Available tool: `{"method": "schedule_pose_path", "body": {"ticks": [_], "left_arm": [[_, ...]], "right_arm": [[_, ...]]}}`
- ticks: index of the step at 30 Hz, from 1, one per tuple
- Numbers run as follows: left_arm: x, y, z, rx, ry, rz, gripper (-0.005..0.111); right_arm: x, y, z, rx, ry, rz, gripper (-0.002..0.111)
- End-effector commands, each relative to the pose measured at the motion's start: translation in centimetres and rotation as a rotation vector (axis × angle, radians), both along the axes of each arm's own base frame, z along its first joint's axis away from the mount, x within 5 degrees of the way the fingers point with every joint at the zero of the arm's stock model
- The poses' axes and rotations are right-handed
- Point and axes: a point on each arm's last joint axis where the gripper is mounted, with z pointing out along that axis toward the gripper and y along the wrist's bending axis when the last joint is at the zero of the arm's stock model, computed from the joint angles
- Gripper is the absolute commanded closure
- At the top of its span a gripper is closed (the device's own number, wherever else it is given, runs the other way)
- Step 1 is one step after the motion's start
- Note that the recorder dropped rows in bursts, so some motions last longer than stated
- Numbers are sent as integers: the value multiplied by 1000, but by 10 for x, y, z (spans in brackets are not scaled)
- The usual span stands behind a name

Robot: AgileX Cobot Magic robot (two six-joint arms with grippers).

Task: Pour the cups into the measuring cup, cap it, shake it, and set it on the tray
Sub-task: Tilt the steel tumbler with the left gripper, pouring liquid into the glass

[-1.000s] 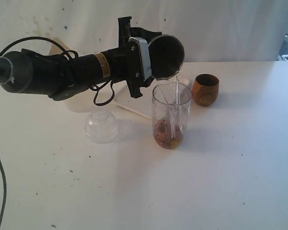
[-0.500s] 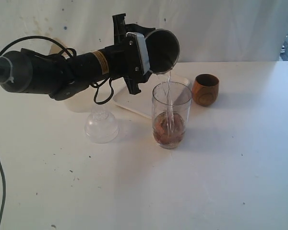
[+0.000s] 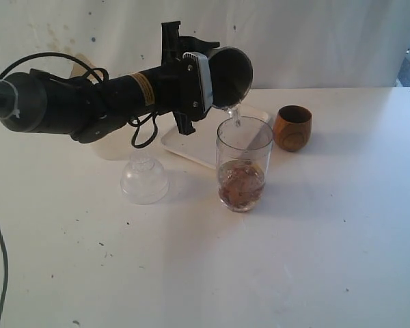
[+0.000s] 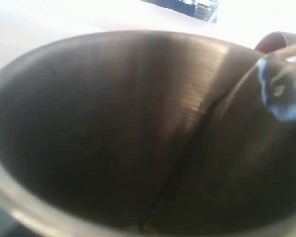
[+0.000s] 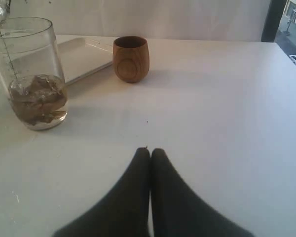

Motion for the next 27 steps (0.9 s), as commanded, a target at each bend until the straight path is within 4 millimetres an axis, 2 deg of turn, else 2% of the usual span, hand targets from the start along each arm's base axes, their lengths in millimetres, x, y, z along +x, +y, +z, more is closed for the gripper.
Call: {"method": "schedule_pose_path", "body": {"ticks": [1,17,22,27], "left_arm": [[-1,-1,17,-53,-37,-2,107],[-1,-1,17,-46,-40,-1,107],[-1,-1,17,-124,51,5,107],[-1,-1,17,-295,247,18,107]], "right_arm": [[0,0,0,6,-13,-7,108],[0,0,0,6,-13,-7,108],[0,0,0,6,-13,-7,108],[0,0,0,6,-13,-7,108]]}}
